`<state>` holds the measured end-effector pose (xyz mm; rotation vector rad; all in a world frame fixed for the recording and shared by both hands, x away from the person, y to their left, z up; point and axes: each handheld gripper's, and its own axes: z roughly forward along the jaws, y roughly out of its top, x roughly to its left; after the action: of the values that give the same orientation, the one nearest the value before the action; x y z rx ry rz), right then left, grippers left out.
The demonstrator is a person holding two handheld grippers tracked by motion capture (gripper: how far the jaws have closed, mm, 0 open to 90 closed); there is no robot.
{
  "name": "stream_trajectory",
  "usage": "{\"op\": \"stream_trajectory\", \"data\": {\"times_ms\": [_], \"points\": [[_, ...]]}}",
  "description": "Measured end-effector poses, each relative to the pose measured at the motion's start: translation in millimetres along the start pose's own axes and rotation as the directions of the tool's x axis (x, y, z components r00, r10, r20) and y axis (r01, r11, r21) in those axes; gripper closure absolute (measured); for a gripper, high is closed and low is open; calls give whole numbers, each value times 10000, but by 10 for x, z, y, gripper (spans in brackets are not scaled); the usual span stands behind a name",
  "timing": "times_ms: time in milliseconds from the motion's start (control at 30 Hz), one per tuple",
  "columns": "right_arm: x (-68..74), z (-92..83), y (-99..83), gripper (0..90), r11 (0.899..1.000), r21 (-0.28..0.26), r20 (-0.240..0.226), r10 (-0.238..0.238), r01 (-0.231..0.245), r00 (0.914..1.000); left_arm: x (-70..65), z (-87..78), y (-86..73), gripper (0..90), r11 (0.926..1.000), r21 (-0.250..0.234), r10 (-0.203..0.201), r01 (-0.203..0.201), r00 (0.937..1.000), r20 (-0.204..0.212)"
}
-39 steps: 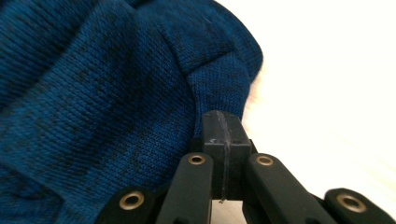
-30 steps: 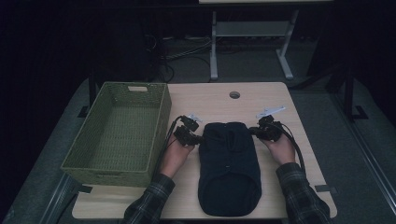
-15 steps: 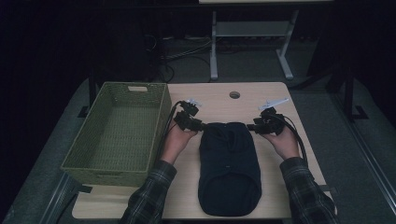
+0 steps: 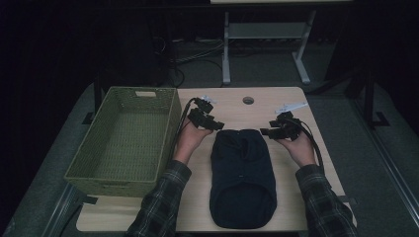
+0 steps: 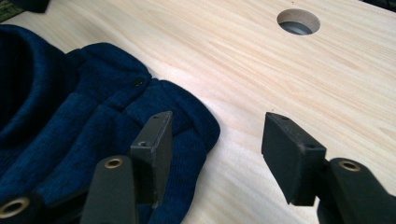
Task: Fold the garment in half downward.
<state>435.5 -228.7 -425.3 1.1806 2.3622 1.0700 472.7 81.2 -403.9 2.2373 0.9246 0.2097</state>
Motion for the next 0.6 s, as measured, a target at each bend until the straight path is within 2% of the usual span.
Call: {"op": "stream_trajectory", "data": {"times_ms": [267, 467, 500, 600], "points": [[-27, 110, -18, 416, 9999, 48, 141, 136, -136, 9998, 79, 204, -83, 404, 9988, 440, -208, 201, 9997, 153], [-36, 119, -1, 415, 9997, -10, 189, 225, -225, 9996, 106, 335, -140, 394, 9964, 835, -148, 140, 9999, 90], [-48, 130, 28, 398, 9992, 255, 89, 319, -321, 9995, 111, 349, -146, 394, 9958, 913, -72, 68, 10000, 45], [-32, 125, 102, 405, 9993, 286, 112, 238, -241, 9997, 123, 407, -191, 398, 9951, 989, -31, 31, 10000, -7]]}}
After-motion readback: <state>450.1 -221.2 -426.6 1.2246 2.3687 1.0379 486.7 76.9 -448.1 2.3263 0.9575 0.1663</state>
